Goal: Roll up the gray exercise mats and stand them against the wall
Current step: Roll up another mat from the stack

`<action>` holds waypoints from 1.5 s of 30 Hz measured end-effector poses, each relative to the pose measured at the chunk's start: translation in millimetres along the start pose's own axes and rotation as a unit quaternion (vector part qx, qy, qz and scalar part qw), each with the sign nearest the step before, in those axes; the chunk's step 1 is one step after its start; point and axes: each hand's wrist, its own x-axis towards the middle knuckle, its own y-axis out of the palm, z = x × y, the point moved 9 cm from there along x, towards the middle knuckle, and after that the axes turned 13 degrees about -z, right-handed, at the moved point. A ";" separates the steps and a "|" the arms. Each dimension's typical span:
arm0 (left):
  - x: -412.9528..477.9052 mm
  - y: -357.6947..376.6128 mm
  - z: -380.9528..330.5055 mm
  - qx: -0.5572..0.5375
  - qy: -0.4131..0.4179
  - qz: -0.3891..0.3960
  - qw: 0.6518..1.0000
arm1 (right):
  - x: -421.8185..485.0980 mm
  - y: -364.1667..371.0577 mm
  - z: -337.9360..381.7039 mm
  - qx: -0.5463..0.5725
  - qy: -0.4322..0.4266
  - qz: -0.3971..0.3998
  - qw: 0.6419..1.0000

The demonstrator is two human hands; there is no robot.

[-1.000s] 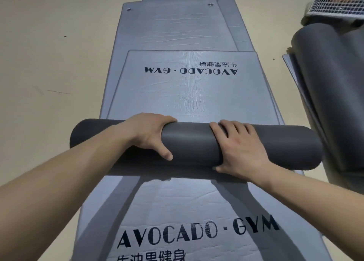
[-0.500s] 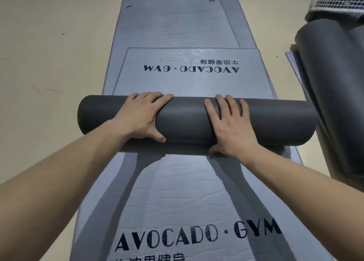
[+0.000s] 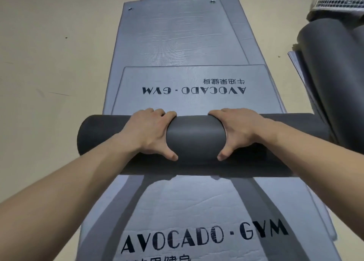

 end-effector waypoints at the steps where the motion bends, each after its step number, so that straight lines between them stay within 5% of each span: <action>1: -3.5 1.1 -2.2 -0.012 0.004 0.022 1.000 | -11.7 5.3 3.1 0.009 0.003 -0.005 1.000; 6: 1.7 2.1 2.1 -0.111 -0.022 0.094 0.989 | -61.4 24.3 27.2 -0.112 0.020 -0.172 0.978; 8: -0.7 2.1 2.2 -0.109 -0.022 0.078 0.991 | -58.9 26.7 26.3 -0.115 0.021 -0.173 0.978; 12: -18.7 -7.0 3.6 -0.014 -0.010 -0.088 0.996 | -19.9 -2.7 5.3 -0.070 0.012 -0.119 0.990; 15: -13.0 -0.6 9.5 0.031 -0.007 -0.111 0.993 | 3.6 -9.6 -11.1 -0.022 0.021 -0.060 0.998; 17: 1.1 -2.6 16.1 0.013 -0.008 -0.110 0.994 | 4.3 -8.4 -13.2 -0.056 0.039 -0.109 0.992; 22: 30.1 -5.4 28.0 -0.031 -0.005 -0.038 0.999 | -1.6 -3.8 -6.0 -0.117 0.031 -0.189 0.974; 32: -0.6 13.8 18.7 -0.187 -0.052 0.178 0.965 | -15.2 -14.4 3.8 -0.011 -0.014 0.021 1.000; 37: 5.1 16.7 18.8 -0.238 -0.070 0.197 0.948 | -51.6 -2.3 22.9 -0.096 -0.002 -0.160 0.982; 39: 6.8 8.9 25.5 -0.240 -0.082 0.170 0.952 | -47.5 1.7 24.2 -0.101 -0.014 -0.157 0.982; 43: -0.5 -32.1 33.7 -0.114 -0.075 -0.086 0.987 | 1.2 -21.8 1.5 -0.010 0.011 -0.055 0.998; 45: -8.5 -24.9 25.6 -0.143 -0.065 -0.124 0.980 | 15.4 -24.7 -6.6 -0.004 0.007 -0.062 0.998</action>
